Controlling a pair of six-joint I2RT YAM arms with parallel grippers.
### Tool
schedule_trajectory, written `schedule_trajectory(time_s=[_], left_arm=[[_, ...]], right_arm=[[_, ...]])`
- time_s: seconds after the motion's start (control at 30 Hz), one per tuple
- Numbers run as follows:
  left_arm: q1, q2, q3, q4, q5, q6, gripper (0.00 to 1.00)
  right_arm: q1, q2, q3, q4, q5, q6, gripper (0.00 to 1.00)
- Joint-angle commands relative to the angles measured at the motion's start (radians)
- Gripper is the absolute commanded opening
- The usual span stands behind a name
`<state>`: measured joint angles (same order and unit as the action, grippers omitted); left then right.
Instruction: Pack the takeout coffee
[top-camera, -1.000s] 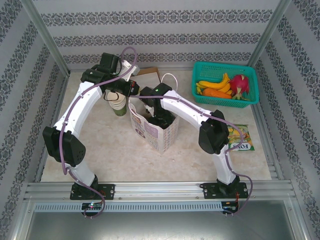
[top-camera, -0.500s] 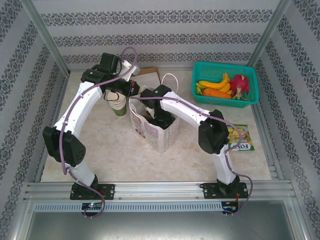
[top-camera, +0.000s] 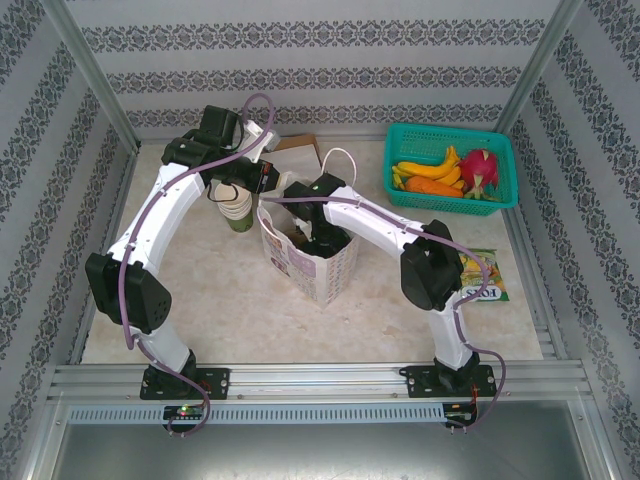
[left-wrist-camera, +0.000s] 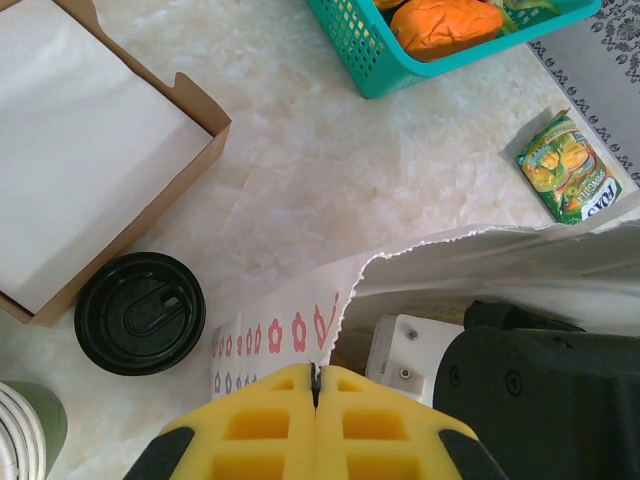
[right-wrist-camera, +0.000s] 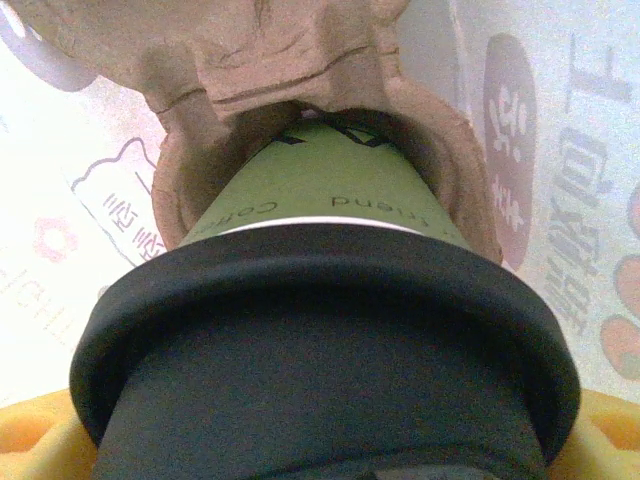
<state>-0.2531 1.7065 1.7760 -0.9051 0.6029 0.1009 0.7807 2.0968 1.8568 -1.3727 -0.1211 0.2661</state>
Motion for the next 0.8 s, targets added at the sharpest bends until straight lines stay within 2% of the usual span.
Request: schedule_trajectory(time_s=[0.0,0.77], left_arm=[[0.006,0.009,0.014,0.000,0.017,0.013,0.00],[0.006,0.010,0.010,0.001,0.023,0.010,0.00]], right_arm=[[-0.015,0.125,-0.096,0.081,0.037,0.024,0.56],[-0.021,0.165,-0.116,0.102,0.023,0.017,0.58]])
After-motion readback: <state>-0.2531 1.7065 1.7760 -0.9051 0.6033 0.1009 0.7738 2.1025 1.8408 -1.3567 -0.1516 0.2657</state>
